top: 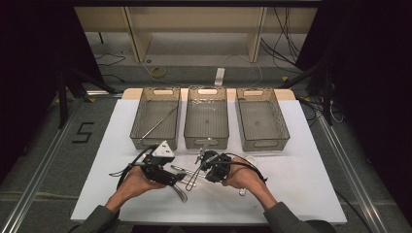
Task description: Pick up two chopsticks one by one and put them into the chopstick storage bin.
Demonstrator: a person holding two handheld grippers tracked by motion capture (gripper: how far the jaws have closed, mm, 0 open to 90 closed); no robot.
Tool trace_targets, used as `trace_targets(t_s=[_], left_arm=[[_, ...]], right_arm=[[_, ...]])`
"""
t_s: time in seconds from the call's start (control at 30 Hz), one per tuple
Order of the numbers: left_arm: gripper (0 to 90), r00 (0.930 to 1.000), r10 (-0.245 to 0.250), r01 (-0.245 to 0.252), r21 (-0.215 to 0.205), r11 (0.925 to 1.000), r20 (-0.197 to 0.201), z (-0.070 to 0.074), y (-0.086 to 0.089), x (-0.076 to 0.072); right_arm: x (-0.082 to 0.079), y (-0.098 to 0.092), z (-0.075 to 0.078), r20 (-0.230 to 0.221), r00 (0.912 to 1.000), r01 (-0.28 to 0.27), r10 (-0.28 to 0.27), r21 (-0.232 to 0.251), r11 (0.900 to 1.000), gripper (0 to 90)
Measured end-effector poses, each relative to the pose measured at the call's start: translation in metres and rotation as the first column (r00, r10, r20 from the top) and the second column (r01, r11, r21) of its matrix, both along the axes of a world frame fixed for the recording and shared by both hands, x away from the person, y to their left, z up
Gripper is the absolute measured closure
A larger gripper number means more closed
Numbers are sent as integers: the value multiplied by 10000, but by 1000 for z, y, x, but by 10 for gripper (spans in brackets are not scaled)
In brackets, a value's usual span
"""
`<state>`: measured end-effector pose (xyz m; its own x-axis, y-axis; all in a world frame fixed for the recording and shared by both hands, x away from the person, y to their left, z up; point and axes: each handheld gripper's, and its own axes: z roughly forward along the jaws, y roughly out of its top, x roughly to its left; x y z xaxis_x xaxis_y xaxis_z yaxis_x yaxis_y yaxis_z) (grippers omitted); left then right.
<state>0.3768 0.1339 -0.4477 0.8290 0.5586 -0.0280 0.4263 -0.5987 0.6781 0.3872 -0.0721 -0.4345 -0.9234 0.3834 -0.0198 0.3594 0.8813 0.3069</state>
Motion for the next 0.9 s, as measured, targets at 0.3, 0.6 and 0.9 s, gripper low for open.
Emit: trace_targets(t_s=[0.3,0.6,0.9], left_arm=[[335,9948,-1017,1019,387,9940,-69,-10,-18,7],[387,9878,-1550,1557,856,9841,-154,-18,-28,13],[466,9784,-2063,2070,864,9745,-169,-16,-34,11]], right_arm=[[0,-1,6,45,9998,-188,189,-145,9997,873],[-3,-1,10,37,9993,-371,371,-142,9992,873],[-4,-2,17,195,9978,-635,637,-96,9979,873]])
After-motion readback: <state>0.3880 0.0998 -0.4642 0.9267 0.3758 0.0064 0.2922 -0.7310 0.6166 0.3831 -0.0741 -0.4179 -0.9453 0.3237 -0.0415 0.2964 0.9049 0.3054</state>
